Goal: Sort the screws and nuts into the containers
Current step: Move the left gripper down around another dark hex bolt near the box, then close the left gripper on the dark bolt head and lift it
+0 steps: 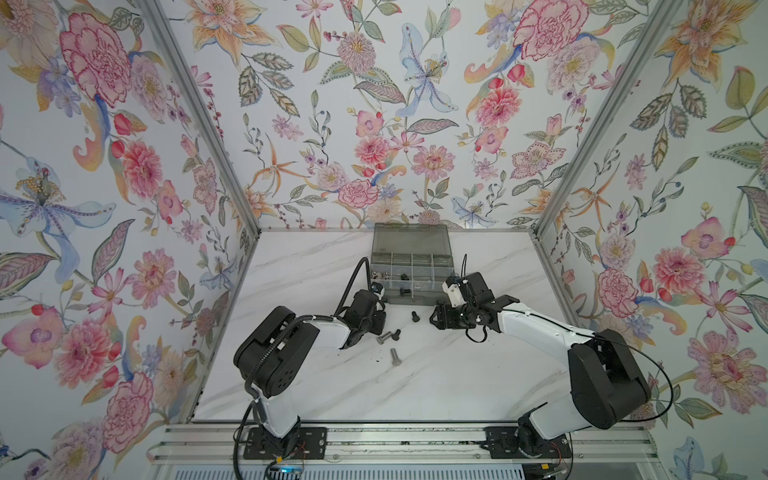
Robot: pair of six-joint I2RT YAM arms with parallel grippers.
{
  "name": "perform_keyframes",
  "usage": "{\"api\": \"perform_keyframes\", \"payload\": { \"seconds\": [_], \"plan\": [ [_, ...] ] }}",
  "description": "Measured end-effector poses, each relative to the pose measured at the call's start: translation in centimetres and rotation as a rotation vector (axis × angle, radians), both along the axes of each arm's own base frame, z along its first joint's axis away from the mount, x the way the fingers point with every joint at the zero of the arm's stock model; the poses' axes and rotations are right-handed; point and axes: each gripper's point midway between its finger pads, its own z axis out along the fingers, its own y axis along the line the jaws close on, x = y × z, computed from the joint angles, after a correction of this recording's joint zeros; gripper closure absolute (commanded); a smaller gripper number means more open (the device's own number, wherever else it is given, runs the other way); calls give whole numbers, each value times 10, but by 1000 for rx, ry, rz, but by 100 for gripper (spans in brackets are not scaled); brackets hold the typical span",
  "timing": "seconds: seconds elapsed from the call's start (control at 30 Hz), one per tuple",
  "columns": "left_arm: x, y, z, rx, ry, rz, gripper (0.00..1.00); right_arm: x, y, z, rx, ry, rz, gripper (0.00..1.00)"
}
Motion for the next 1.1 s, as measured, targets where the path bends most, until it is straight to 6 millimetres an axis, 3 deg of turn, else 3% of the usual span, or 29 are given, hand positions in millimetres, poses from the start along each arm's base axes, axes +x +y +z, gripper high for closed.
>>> {"api": "perform_keyframes", "payload": {
  "seconds": [0.17, 0.47, 0.63, 0.87, 1.0, 1.1],
  "plan": [
    [-1, -3, 1, -17, 2, -11, 87, 0, 0, 0, 0, 0, 0, 30],
    [-12, -10, 7, -63, 23, -53, 95, 0, 0, 0, 0, 0, 0, 30],
    [-13, -19, 39, -127, -20, -91, 95, 0, 0, 0, 0, 0, 0, 30],
    [5, -29, 102, -179, -165, -107, 94, -2, -1, -3, -4, 8, 0, 30],
    [18, -30, 118, -164, -220, -106, 94, -3, -2, -5, -6, 11, 0, 30],
    [28, -28, 117, -155, -230, -101, 94, -4, -2, -4, -5, 9, -1, 30]
  ]
}}
